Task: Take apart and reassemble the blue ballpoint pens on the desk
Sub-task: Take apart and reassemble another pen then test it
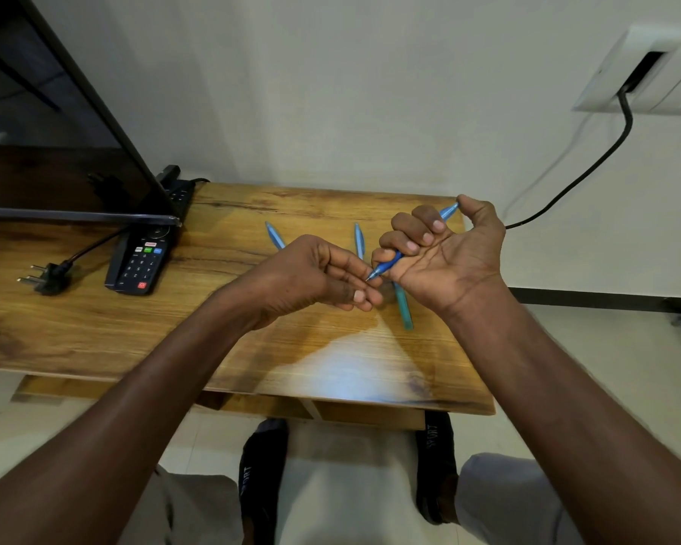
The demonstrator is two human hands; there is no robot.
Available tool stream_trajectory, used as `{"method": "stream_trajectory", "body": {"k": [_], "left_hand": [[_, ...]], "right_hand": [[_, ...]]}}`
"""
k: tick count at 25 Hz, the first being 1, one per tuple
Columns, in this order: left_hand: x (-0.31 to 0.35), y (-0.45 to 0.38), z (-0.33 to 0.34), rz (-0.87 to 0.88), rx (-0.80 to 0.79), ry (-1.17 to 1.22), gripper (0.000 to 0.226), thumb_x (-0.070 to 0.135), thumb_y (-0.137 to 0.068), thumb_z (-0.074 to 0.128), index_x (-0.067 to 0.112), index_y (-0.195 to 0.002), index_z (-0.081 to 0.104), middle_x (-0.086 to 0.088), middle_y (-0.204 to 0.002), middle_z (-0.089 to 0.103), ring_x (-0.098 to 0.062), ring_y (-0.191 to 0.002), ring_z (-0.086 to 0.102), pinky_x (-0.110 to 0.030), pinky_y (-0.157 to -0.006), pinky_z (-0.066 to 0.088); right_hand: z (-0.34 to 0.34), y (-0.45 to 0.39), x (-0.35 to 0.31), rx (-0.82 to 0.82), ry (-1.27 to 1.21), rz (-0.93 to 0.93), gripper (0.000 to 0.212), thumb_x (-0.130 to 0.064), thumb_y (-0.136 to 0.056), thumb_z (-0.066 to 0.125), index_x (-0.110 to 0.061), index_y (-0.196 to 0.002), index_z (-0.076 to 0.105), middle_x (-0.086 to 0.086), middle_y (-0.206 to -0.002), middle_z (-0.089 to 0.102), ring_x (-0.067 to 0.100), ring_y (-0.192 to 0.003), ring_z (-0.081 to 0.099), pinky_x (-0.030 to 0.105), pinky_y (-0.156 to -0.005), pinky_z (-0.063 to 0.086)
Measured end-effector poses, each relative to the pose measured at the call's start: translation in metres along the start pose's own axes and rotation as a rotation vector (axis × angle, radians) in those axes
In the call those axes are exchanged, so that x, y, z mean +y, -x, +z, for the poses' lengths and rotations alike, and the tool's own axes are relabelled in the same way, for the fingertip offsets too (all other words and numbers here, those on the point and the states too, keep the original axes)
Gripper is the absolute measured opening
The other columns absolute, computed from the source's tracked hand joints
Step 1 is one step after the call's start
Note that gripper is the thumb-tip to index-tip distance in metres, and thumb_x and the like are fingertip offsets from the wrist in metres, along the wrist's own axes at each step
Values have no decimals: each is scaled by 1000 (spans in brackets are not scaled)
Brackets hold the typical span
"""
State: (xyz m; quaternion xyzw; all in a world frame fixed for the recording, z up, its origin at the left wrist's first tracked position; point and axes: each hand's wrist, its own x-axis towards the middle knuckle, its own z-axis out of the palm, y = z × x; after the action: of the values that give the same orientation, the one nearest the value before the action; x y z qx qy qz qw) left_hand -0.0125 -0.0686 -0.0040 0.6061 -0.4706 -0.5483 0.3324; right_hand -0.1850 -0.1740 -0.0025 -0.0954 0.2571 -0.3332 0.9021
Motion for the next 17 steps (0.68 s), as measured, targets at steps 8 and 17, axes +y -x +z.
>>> {"method": "stream_trajectory", "body": {"k": [8, 17], "left_hand": [[-1, 0, 0, 8, -6, 7, 29, -5, -91, 72, 3, -118, 76, -14, -108, 81, -30, -107, 77, -43, -101, 60], [-1, 0, -1, 15, -10, 22, 29, -5, -92, 71, 2, -120, 75, -14, -110, 81, -30, -109, 77, -42, -101, 60]], "right_hand": [[1, 0, 0, 6, 3, -4, 49, -58, -93, 42, -19, -63, 37, -3, -66, 25, 16, -58, 26, 33, -63, 32], [1, 1, 1, 9, -38, -13, 49, -58, -92, 43, -19, -64, 38, -3, -67, 25, 16, -59, 26, 34, -66, 31]]}}
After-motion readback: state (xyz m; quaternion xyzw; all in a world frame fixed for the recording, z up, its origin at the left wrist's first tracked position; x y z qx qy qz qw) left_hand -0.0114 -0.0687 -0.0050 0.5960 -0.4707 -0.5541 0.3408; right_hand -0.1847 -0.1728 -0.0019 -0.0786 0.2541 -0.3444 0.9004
